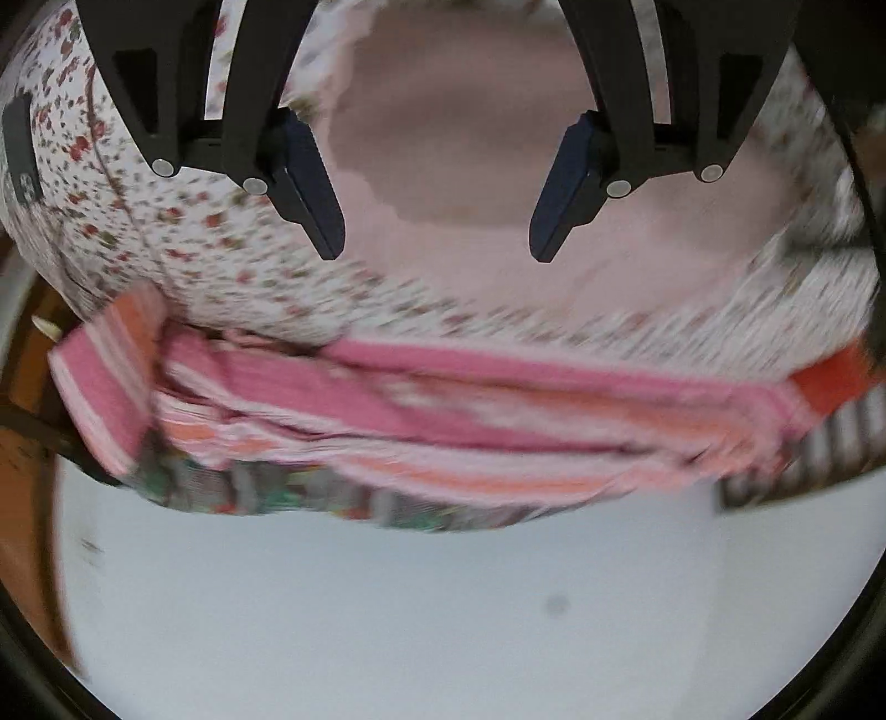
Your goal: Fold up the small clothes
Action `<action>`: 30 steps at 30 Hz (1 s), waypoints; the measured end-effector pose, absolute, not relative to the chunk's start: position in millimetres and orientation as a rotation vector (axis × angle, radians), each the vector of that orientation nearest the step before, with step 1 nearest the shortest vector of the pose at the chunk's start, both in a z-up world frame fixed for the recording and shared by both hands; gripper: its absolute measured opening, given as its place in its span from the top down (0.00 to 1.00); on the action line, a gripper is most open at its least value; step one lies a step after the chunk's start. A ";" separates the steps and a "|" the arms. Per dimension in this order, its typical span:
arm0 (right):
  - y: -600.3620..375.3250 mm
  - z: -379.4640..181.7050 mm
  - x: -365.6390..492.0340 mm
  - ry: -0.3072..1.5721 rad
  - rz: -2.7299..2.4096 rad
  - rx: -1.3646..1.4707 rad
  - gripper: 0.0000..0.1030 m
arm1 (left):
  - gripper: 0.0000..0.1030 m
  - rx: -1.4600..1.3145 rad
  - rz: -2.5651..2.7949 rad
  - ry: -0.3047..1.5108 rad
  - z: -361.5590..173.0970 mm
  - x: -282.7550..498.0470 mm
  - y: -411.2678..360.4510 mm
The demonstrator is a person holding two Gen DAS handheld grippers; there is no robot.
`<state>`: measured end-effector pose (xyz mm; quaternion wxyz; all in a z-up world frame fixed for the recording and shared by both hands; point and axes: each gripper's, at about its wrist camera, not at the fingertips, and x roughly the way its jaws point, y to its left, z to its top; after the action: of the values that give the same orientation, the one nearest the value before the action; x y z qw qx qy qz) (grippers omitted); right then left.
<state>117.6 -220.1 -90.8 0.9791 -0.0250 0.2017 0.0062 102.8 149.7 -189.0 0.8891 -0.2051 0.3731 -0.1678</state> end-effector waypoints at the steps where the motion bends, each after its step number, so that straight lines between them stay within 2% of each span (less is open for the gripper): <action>1: -233.4 -94.8 123.8 0.406 -0.004 -0.014 0.34 | 0.18 -0.453 -0.346 0.788 -195.5 95.8 149.7; 6: -278.3 -122.0 138.1 0.455 0.030 0.175 0.34 | 0.17 -0.564 -0.362 0.771 -214.3 66.4 146.5; 17: -289.0 -128.9 129.0 0.431 -0.028 0.163 0.34 | 0.16 -0.772 -0.326 0.646 -212.8 92.3 120.6; 21: -299.0 -128.4 125.0 0.417 -0.053 0.177 0.34 | 0.25 -0.802 -0.250 0.606 -214.2 107.8 108.0; 24: -309.4 -128.2 123.3 0.418 -0.071 0.202 0.34 | 0.26 -0.843 -0.187 0.555 -211.6 115.1 106.7; 25: -313.6 -127.1 122.5 0.416 -0.074 0.214 0.34 | 0.32 -0.838 -0.161 0.543 -209.1 117.7 105.4; 29: -334.8 -123.5 117.7 0.406 -0.088 0.282 0.34 | 0.35 -0.790 -0.115 0.537 -198.7 133.5 98.4; 30: -341.1 -122.9 116.7 0.407 -0.089 0.303 0.34 | 0.41 -0.794 -0.100 0.545 -200.1 137.4 100.0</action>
<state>116.7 -341.1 -122.9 0.9669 0.1501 0.2015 -0.0440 137.4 100.0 -200.1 0.8850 -0.3819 0.2620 -0.0479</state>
